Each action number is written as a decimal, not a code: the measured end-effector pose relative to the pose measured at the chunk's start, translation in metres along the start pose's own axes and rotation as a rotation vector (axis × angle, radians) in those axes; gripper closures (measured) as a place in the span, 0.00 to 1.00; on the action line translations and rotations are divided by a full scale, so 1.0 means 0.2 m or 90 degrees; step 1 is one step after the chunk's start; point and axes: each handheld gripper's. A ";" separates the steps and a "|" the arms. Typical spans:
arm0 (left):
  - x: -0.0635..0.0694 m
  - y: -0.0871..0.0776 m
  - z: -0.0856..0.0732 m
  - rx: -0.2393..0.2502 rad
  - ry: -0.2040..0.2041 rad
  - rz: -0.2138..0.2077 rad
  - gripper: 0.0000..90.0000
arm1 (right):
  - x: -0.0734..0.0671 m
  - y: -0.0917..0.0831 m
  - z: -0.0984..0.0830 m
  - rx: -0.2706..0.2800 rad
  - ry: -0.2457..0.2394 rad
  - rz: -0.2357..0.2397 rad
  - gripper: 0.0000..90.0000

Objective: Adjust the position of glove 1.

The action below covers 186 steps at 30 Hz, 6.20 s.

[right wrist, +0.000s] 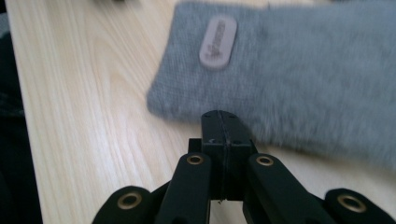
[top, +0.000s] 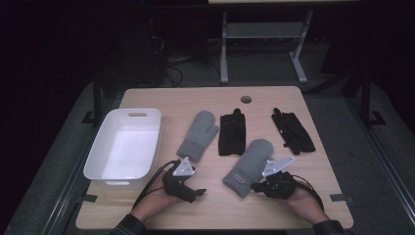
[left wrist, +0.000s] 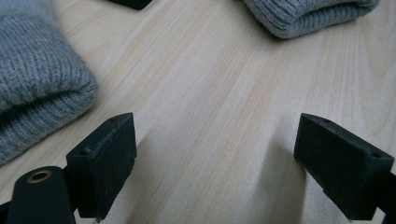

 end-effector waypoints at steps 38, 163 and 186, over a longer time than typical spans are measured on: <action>0.00 0.00 0.00 -0.001 -0.004 0.000 0.13 | 0.01 0.16 0.22 -0.002 -0.014 -0.046 0.99; -0.58 0.26 0.45 -0.040 -0.163 0.214 0.79 | 0.30 -0.17 -0.38 0.045 0.134 -0.230 0.12; -0.53 0.12 0.52 0.018 -0.218 0.139 0.91 | 0.30 -0.17 -0.38 0.046 0.136 -0.229 0.12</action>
Point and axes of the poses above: each handheld gripper's, and its own axes: y roughly forward along the jaws, z roughly out of its top, x roughly to its right, and after that the axes turned 7 degrees about -y, right-handed
